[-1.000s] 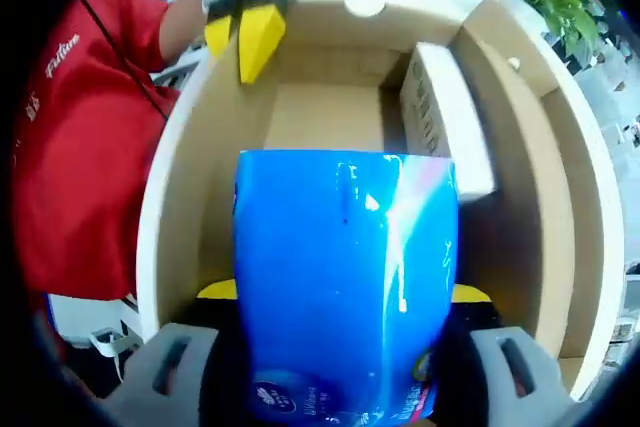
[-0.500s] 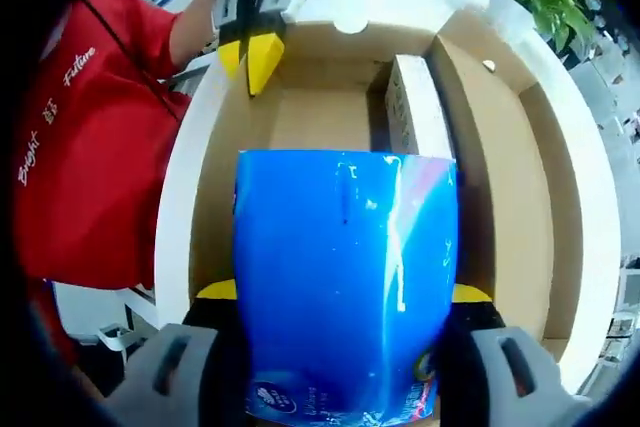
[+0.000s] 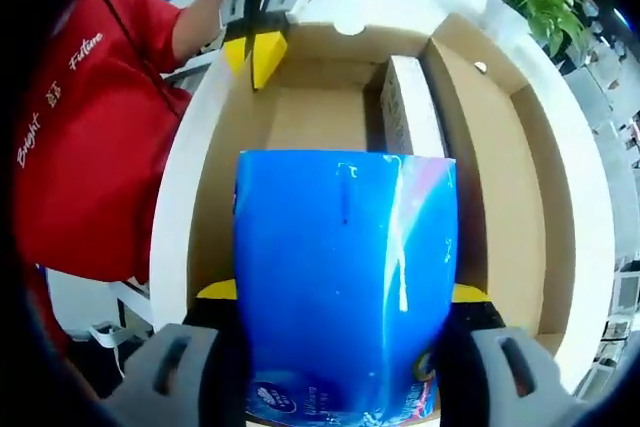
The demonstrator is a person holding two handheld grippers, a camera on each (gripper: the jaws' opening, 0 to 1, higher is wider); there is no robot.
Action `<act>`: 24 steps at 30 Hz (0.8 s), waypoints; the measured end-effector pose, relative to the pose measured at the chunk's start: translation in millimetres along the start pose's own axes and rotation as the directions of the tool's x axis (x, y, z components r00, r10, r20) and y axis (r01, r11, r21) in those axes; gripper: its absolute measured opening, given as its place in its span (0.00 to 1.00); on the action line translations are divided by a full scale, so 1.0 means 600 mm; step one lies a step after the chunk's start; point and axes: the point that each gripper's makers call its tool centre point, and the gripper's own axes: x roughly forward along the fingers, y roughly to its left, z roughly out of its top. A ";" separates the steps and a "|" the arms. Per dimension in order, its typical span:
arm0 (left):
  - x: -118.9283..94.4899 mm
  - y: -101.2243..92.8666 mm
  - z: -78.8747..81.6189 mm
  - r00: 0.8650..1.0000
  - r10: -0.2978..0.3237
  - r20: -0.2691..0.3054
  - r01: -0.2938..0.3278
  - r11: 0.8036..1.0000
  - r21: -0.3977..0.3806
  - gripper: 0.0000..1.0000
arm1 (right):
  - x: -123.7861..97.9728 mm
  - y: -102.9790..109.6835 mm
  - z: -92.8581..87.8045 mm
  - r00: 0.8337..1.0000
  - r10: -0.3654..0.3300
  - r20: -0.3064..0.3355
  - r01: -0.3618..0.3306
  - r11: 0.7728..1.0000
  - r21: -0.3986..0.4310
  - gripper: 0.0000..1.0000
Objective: Operate the shoe box by opening the lid, removing the specified soft item, and placing it in the target area until the item is outside and the box remains undamaged.
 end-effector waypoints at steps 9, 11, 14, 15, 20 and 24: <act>-0.001 0.000 0.000 1.000 -0.002 0.001 0.002 1.000 0.000 0.01 | -0.038 -0.012 0.026 0.999 -0.033 0.000 0.033 0.999 -0.013 0.76; -0.001 0.000 0.000 1.000 -0.001 0.003 0.001 1.000 0.001 0.01 | -0.044 -0.014 0.020 0.999 -0.036 0.006 0.036 0.999 -0.006 0.76; -0.001 0.001 0.000 1.000 0.000 0.006 0.000 1.000 0.001 0.01 | -0.049 -0.013 0.012 0.999 -0.039 0.008 0.038 0.999 0.006 0.76; -0.001 0.001 0.000 1.000 0.000 0.007 0.000 1.000 0.001 0.01 | -0.054 -0.014 0.008 0.999 -0.044 0.011 0.044 0.999 0.008 0.76; -0.001 0.002 0.000 1.000 -0.004 0.006 0.004 1.000 -0.007 0.01 | -0.074 -0.012 0.005 0.997 -0.059 0.041 0.058 0.998 0.022 0.76; -0.002 0.003 -0.001 1.000 -0.003 0.009 0.003 1.000 -0.004 0.01 | -0.080 -0.010 0.006 0.996 -0.069 0.054 0.068 0.997 0.025 0.76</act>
